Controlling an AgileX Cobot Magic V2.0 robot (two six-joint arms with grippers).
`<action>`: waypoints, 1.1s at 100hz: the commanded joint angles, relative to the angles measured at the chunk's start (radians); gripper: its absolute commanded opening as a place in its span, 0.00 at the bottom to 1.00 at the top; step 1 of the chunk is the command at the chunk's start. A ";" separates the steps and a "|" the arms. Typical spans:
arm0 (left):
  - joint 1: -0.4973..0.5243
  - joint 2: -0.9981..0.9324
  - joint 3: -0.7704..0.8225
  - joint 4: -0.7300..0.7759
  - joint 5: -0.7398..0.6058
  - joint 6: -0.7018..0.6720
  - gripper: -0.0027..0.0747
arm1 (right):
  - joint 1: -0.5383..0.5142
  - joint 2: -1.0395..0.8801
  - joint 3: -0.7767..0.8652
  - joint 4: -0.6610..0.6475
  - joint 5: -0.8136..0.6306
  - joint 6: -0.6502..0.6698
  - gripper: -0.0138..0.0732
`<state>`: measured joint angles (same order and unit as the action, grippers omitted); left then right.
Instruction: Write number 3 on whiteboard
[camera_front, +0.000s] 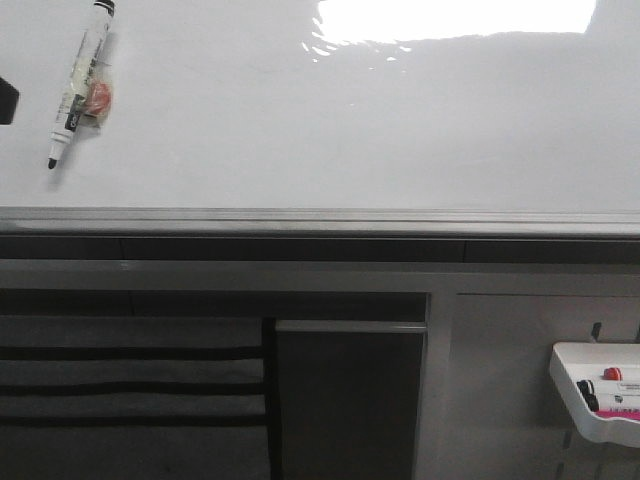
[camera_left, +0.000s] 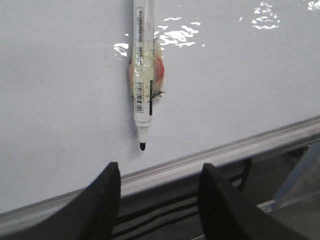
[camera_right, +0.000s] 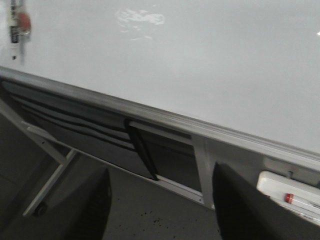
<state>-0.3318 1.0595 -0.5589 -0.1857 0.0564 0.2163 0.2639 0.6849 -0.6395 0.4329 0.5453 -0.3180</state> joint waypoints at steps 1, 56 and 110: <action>-0.007 0.064 -0.060 0.019 -0.142 -0.001 0.44 | 0.051 0.009 -0.038 0.023 -0.068 -0.020 0.62; -0.004 0.345 -0.226 0.137 -0.184 -0.001 0.44 | 0.102 0.009 -0.038 0.023 -0.060 -0.020 0.62; -0.004 0.345 -0.226 0.142 -0.222 -0.001 0.03 | 0.102 0.009 -0.038 0.023 -0.060 -0.020 0.62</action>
<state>-0.3318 1.4308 -0.7505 -0.0439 -0.0895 0.2163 0.3639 0.6912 -0.6391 0.4360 0.5453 -0.3241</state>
